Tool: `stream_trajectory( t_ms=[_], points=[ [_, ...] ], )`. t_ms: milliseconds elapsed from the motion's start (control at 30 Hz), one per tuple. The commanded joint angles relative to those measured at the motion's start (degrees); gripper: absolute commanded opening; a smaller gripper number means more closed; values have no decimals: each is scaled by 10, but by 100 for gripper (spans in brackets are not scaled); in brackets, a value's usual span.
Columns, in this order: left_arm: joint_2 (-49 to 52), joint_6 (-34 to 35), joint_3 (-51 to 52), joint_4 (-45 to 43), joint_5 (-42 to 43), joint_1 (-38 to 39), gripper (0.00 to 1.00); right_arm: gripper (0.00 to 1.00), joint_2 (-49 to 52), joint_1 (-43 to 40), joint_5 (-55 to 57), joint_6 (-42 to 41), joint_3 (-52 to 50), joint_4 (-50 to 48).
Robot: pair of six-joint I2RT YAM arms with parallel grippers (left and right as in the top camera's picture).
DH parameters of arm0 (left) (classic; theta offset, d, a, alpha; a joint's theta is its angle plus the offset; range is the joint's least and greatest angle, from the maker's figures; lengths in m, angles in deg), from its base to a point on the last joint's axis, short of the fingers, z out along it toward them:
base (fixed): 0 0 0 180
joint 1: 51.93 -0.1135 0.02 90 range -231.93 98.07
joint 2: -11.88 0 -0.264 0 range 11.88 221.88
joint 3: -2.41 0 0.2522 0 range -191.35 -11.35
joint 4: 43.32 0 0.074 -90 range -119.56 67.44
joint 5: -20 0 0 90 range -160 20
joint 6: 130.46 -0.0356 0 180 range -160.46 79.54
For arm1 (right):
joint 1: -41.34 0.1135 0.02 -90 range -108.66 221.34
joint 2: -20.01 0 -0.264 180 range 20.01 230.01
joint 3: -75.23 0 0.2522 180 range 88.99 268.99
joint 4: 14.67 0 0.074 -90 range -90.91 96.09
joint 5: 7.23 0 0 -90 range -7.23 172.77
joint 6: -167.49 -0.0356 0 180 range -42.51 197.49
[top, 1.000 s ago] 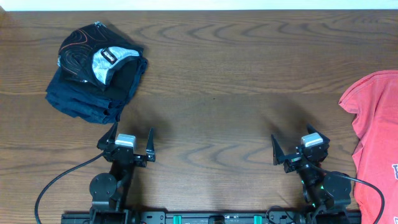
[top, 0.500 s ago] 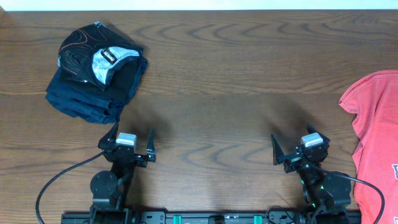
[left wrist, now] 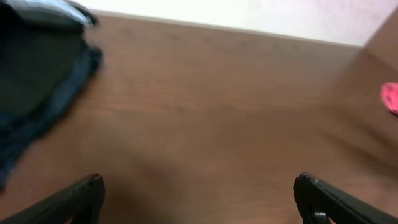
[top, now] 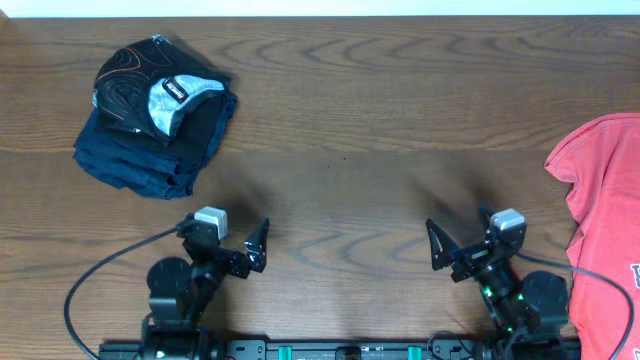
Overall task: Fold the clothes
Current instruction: 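Reach the right gripper to the red t-shirt edge and grasp it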
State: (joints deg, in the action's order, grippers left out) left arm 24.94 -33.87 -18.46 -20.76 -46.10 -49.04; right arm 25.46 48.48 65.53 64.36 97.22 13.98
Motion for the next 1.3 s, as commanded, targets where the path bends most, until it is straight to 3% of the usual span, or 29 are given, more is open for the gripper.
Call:
stream_trajectory(
  t_ms=[0, 233, 467, 567, 833, 1033, 1267],
  points=[
    [46, 35, -96, 49, 30, 1, 98, 99, 67, -7, -13, -38, 79, 19],
    [247, 30, -325, 238, -9, 1, 98, 99, 334, -9, 32, -35, 292, 150],
    [450, -39, -564, 425, -8, 1, 98, 99, 631, -17, 6, -8, 551, 322],
    [492, -44, -622, 445, 6, 1, 98, 99, 711, -27, 15, 33, 613, 351],
    [507, -44, -656, 443, 14, 1, 98, 93, 875, -155, 244, -49, 741, 448],
    [509, -44, -655, 450, 14, 1, 98, 80, 963, -252, 259, -53, 744, 404],
    [509, -44, -655, 451, 14, 1, 98, 75, 1056, -281, 256, -53, 744, 349]
  ],
)
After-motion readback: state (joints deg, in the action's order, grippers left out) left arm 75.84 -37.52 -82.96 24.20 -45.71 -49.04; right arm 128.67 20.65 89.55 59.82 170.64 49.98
